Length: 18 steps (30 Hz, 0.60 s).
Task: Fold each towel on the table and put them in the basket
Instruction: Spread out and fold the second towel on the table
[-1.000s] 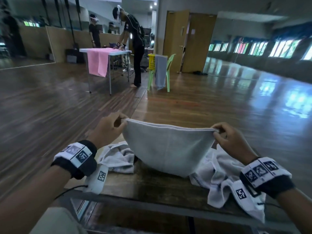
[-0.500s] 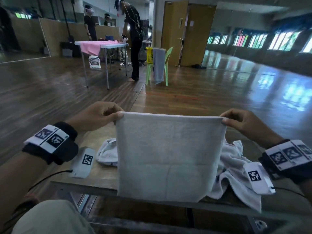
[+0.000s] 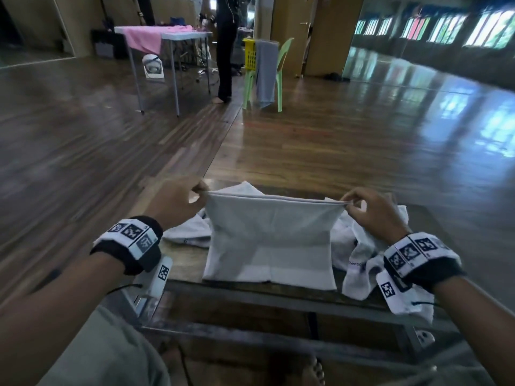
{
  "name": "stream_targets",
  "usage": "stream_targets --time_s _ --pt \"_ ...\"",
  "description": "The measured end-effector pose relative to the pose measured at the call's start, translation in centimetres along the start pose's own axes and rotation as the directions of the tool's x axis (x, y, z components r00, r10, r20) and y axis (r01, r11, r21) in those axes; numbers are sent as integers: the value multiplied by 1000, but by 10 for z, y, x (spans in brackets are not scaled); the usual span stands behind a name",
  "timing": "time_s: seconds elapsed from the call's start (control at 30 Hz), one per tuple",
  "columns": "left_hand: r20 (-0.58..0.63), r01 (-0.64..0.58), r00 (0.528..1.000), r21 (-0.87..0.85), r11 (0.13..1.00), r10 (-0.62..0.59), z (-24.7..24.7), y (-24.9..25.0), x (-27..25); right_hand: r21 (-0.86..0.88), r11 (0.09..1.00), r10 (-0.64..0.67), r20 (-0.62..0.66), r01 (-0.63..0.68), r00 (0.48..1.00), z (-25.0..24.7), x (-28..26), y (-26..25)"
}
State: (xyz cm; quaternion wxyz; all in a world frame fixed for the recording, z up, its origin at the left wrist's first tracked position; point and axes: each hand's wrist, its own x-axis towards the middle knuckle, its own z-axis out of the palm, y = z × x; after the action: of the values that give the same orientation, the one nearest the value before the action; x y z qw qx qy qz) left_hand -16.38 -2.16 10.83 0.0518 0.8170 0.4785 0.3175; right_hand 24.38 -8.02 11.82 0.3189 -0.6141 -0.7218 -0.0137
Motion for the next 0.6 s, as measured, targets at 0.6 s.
stream_targets --time_s 0.6 --pt "447 -45 894 152 987 -28 82 -19 -112 -221 965 -34 435 144 900 82 -123 31"
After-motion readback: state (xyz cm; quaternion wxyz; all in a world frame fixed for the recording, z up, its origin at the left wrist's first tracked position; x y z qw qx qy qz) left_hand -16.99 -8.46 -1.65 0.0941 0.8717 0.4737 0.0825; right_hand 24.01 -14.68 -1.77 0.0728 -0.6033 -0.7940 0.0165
